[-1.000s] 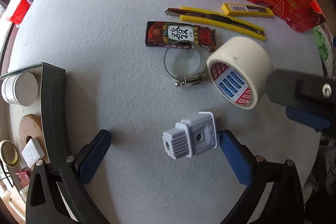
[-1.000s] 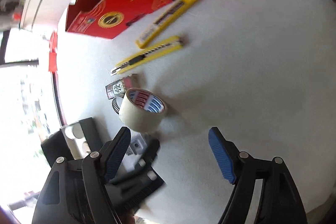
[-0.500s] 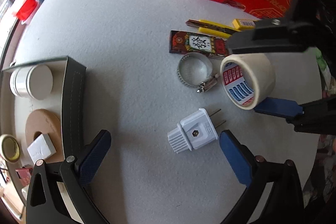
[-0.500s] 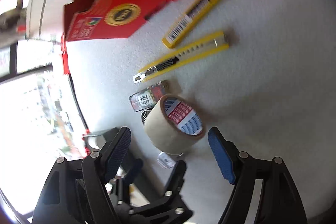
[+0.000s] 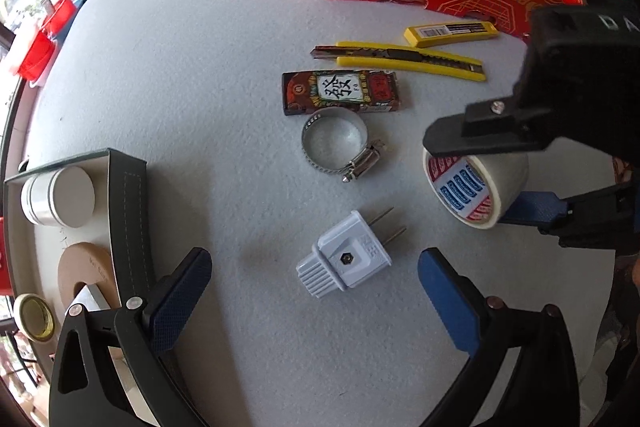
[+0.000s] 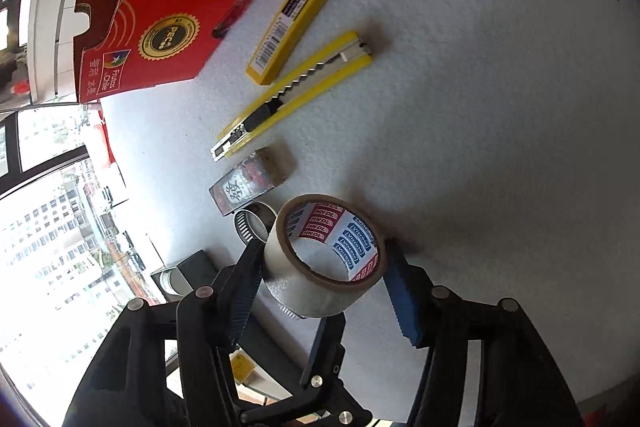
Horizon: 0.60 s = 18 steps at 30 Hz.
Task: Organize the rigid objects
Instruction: 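Grasp the masking tape roll with the right tool while the left tool grasps the white plug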
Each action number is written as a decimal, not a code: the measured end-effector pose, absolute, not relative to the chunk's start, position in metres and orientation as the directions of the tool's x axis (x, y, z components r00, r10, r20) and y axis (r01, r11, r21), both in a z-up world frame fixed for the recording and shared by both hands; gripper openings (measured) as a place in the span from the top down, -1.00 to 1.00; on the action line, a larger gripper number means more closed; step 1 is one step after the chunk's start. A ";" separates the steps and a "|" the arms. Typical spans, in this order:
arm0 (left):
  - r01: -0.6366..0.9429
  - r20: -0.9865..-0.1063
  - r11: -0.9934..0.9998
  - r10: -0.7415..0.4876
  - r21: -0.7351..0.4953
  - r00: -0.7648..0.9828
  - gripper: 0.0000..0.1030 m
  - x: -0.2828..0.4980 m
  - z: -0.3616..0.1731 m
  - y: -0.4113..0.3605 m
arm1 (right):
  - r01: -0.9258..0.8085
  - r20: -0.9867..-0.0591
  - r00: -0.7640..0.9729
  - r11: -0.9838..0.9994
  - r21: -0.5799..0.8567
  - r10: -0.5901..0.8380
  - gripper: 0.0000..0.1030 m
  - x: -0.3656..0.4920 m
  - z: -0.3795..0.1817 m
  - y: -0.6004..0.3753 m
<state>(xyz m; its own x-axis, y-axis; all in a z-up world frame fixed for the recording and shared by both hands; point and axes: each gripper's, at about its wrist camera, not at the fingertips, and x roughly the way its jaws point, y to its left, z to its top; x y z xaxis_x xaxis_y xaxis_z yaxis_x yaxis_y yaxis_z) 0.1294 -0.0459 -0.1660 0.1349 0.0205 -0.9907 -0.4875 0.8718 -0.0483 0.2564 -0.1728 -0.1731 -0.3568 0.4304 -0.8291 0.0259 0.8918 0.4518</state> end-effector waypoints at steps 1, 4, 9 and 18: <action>-0.472 -0.990 0.881 0.026 -0.042 0.137 -1.00 0.134 -0.166 -0.047 | 0.026 -0.831 -0.350 0.891 0.452 0.432 -0.17 0.256 -0.171 -0.180; -0.421 -0.995 0.907 0.029 -0.014 0.096 -0.97 0.141 -0.175 -0.054 | 0.021 -0.851 -0.319 0.900 0.435 0.418 -0.17 0.260 -0.167 -0.206; -0.376 -0.990 0.926 0.016 -0.037 0.137 -0.38 0.128 -0.168 -0.055 | 0.034 -0.862 -0.293 0.906 0.422 0.413 -0.18 0.244 -0.152 -0.259; -0.357 -0.982 0.918 -0.130 -0.171 0.137 0.16 0.091 -0.142 -0.054 | -0.118 -0.911 -0.250 0.923 0.366 0.329 -0.17 0.191 -0.134 -0.276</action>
<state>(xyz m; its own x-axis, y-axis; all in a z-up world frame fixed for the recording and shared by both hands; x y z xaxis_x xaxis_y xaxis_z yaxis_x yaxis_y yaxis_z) 0.0912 -0.0542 -0.1419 0.1369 -0.1299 -0.9820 -0.3566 0.9184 -0.1712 0.1909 -0.2757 -0.1336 -0.2499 0.3293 -0.9105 -0.1176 0.9231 0.3661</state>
